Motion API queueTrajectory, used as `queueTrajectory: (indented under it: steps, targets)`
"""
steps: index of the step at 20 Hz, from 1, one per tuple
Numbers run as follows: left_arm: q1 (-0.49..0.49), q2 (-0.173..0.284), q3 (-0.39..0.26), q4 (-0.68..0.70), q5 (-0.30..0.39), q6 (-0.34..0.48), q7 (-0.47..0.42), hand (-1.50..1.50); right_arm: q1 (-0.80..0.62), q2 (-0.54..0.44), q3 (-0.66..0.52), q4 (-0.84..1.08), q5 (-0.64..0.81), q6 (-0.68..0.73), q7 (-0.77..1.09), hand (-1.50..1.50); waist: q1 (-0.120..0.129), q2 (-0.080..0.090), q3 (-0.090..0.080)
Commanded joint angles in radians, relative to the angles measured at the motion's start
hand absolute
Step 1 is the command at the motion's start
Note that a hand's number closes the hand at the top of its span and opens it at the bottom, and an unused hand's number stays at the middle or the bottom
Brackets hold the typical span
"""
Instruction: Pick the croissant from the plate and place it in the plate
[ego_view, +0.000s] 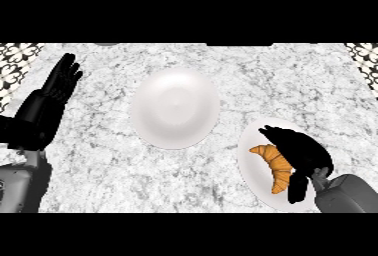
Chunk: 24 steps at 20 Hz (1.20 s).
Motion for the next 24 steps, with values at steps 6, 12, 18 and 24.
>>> queueTrajectory:
  steps: [6, 12, 18, 24]
  targets:
    - [-0.022, -0.015, 0.017, -0.018, -0.028, -0.011, 0.025, 0.0, -0.02, 0.119, -0.02, 0.228, 0.139, -0.003, -0.122, -1.5, 0.004, 0.0, 0.0]
    - [-0.046, -0.006, 0.06, 0.058, -0.004, -0.055, -0.012, 0.0, -0.004, 0.202, 0.013, 0.326, 0.287, -0.082, -0.102, -1.5, 0.003, 0.002, 0.0]
    - [-0.044, 0.012, 0.073, -0.003, 0.013, -0.07, 0.041, 0.0, -0.034, 0.201, -0.053, 0.278, 0.315, -0.274, -0.244, 1.5, 0.004, 0.0, 0.001]
    - [0.054, 0.006, 0.111, 0.027, -0.032, -0.004, -0.011, 0.0, 0.31, 0.225, -0.282, 0.19, 0.324, -0.446, 0.274, 1.5, -0.161, -0.035, -0.005]
